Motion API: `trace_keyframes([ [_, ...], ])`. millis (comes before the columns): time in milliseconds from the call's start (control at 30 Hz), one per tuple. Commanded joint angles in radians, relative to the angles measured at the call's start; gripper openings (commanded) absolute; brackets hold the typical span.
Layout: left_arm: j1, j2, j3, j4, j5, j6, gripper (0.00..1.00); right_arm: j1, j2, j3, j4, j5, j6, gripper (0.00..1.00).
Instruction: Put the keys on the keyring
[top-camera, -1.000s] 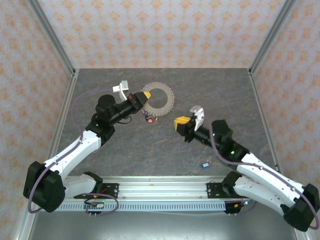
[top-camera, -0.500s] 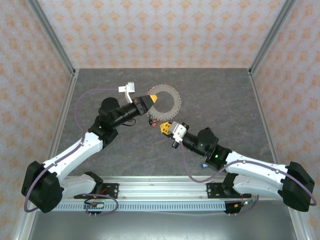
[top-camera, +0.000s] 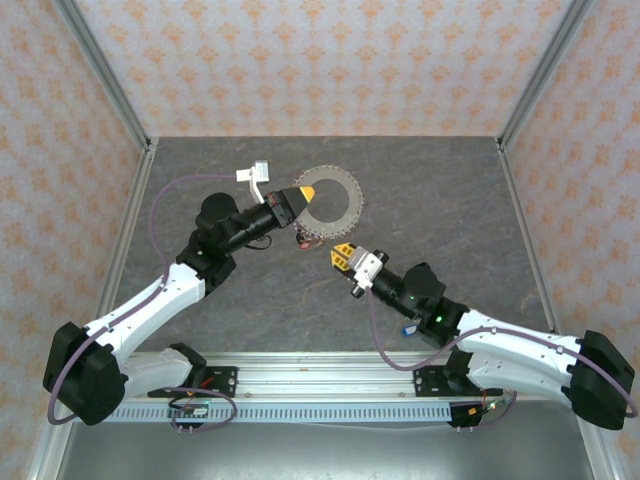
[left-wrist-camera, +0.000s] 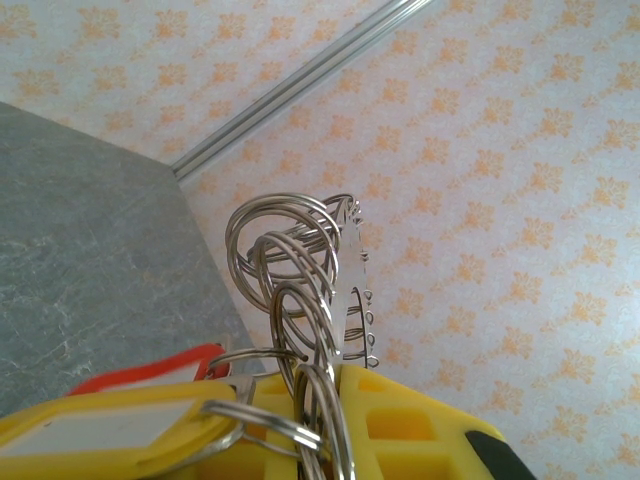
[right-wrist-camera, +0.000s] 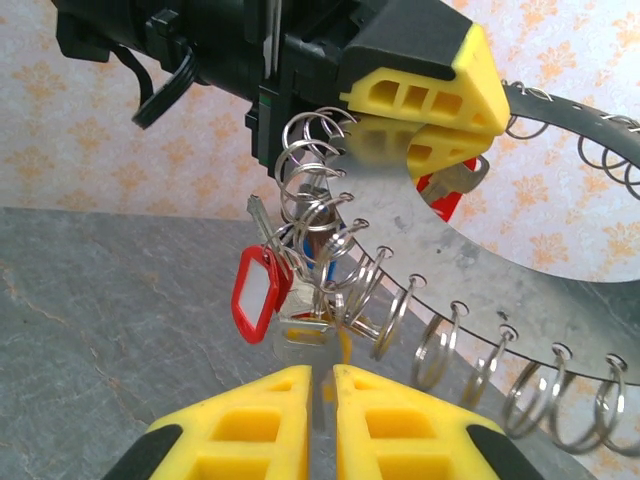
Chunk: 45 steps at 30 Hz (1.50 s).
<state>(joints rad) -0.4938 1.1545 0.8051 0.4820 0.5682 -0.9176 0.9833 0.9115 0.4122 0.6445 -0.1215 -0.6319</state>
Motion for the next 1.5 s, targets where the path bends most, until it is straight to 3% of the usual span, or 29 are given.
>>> trace_keyframes([
  [0,0.001,-0.027,0.045,0.043,0.014,0.008,0.00,0.006,-0.003,0.035,0.032,-0.052,0.022,0.13],
  [700,0.001,-0.052,0.033,0.019,-0.002,0.018,0.00,0.006,0.049,0.070,0.127,-0.063,0.042,0.16],
  [1067,0.001,-0.052,0.036,0.019,-0.002,0.016,0.00,0.006,0.079,0.074,0.158,0.047,0.018,0.20],
  [1467,0.001,-0.055,0.034,0.009,-0.007,0.017,0.00,0.006,0.102,0.094,0.165,0.046,0.046,0.19],
])
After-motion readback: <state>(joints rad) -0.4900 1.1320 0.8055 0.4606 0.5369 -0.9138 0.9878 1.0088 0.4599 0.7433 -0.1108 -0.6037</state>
